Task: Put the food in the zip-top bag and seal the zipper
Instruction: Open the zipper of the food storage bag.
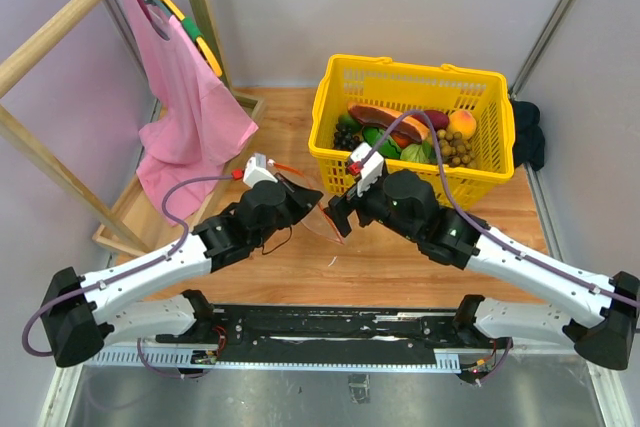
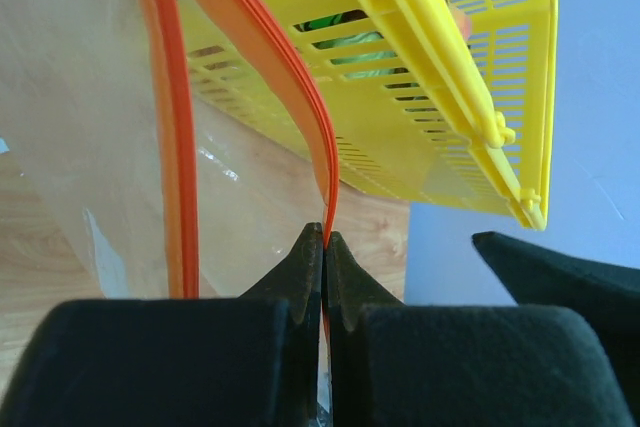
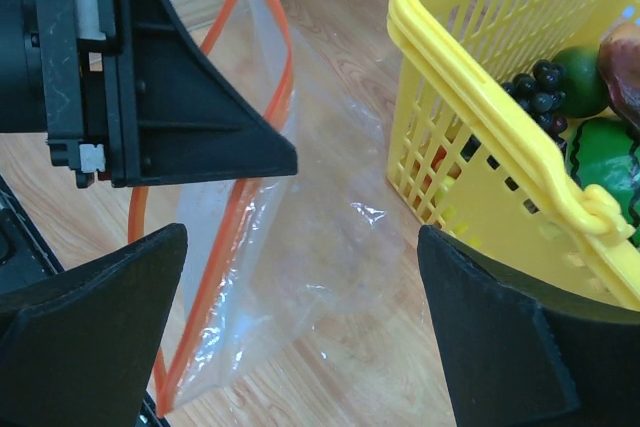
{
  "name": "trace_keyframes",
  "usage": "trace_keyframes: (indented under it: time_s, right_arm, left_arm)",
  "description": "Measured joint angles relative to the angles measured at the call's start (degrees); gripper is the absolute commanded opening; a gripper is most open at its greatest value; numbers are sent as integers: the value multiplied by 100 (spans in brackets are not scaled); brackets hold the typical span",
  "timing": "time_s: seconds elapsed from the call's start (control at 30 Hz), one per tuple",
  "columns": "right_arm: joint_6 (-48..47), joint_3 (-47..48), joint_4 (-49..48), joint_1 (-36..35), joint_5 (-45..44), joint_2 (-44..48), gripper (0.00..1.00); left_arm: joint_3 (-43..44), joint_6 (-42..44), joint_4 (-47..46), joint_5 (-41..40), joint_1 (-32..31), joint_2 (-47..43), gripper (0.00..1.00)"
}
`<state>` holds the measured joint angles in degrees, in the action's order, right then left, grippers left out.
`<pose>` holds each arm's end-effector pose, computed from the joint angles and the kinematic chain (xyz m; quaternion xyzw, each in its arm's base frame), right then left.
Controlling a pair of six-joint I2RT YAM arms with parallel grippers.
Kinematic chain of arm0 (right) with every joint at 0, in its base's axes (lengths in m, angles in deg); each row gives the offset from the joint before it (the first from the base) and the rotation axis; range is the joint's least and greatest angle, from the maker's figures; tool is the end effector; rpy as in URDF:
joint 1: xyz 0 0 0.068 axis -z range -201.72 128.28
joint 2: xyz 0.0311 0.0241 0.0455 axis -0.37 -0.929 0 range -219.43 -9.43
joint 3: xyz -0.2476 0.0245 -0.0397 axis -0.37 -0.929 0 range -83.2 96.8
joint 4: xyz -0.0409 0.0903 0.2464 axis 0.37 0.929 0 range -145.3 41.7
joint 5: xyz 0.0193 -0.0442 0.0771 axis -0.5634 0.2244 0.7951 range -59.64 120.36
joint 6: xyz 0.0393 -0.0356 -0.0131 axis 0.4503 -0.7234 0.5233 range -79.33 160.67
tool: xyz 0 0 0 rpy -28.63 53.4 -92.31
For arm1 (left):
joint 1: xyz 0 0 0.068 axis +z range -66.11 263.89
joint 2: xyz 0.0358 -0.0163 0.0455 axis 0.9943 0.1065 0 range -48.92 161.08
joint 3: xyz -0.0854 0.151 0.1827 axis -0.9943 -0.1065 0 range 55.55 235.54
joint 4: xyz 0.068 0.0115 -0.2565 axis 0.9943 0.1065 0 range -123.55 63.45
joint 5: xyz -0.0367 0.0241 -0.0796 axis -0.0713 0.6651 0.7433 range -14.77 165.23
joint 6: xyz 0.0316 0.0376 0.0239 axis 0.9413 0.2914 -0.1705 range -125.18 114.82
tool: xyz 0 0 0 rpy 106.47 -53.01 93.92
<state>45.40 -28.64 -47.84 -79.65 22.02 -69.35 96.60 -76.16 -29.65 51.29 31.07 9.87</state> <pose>0.1426 0.2174 0.3352 -0.3085 0.7173 0.2750 0.5610 0.1630 -0.1903 0.2624 -0.2428 0.7807 -0.4040 0.4103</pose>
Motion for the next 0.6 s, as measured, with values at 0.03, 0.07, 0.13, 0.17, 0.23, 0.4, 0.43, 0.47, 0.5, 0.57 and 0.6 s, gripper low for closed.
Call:
trace_keyframes:
  time_s: [0.03, 0.07, 0.13, 0.17, 0.23, 0.4, 0.43, 0.47, 0.5, 0.57, 0.6]
  right_arm:
    - [2, -13, -11, -66, -92, -22, 97]
    - [4, -33, -20, -109, -160, -57, 97]
    - [24, -107, -50, -192, -254, -111, 94]
    - [33, -166, -72, -216, -280, -136, 93]
    - [63, -304, -118, -256, -299, -173, 91]
    - [107, -444, -142, -256, -391, -328, 82]
    - [109, -448, -164, -256, -407, -374, 80]
    - [111, -450, -168, -256, -422, -409, 77]
    - [122, -450, -170, -258, -444, -448, 75]
    - [122, -450, -177, -289, -509, -509, 69]
    - [122, -450, -181, -310, -540, -535, 65]
  left_arm:
    - [79, -2, 11, -63, -33, 79, 1]
    - [136, -7, 13, -111, -61, 138, 0]
    - [179, -31, 20, -197, -98, 199, 1]
    - [179, -46, 26, -221, -103, 214, 1]
    - [179, -98, 72, -269, -105, 236, 1]
    - [179, -149, 107, -345, -105, 260, 4]
    - [179, -151, 109, -345, -105, 260, 4]
    - [179, -151, 109, -345, -105, 262, 5]
    - [179, -151, 114, -345, -105, 264, 5]
    - [179, -151, 118, -343, -105, 275, 6]
    - [179, -151, 118, -343, -107, 291, 6]
